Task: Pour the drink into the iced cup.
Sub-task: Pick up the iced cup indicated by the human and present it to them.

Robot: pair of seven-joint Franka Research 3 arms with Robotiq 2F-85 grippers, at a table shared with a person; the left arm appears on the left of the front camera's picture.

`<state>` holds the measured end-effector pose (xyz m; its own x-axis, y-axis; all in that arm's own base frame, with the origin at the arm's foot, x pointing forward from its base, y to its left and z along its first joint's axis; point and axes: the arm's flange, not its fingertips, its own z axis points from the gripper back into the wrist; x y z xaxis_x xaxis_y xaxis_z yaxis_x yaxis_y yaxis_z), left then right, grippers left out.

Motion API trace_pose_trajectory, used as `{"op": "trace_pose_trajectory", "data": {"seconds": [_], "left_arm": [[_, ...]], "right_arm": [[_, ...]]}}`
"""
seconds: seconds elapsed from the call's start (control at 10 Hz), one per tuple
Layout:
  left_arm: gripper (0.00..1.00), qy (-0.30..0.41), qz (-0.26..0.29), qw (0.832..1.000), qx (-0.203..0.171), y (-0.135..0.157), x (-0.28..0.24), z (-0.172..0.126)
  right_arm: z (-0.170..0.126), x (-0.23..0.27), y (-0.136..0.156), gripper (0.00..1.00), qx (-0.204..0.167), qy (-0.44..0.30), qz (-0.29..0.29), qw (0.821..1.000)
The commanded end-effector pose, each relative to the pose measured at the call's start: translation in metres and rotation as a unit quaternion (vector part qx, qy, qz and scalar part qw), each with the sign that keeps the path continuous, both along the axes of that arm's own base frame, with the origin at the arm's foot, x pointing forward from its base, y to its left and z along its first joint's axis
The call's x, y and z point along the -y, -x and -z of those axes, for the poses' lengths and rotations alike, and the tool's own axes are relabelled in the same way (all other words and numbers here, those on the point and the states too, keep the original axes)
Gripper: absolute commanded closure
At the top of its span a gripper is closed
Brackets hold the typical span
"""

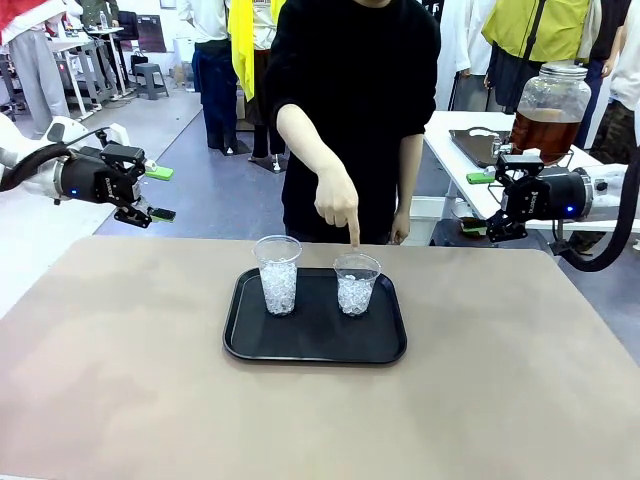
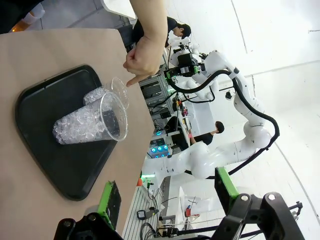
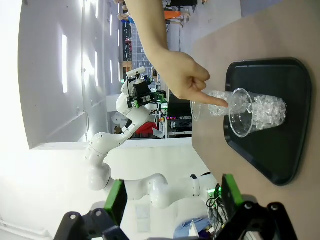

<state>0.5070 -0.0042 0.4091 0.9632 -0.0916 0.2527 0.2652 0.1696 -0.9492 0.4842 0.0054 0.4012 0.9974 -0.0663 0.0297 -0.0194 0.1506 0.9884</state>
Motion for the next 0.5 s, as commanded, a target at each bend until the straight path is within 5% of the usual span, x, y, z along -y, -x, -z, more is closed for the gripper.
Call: {"op": "trace_pose_trajectory", "data": {"seconds": [0.0, 0.4], "left_arm": [[0.00, -0.001, 0.001, 1.000, 0.001, 0.0004, -0.0010, 0.0003], [0.00, -0.001, 0.001, 1.000, 0.001, 0.0004, -0.0010, 0.0003]], "right_arm": [[-0.0010, 0.0002, -0.0006, 0.00, 0.001, -0.001, 0.001, 1.000], [-0.0010, 0.0002, -0.0006, 0.00, 0.001, -0.001, 0.001, 1.000]]}}
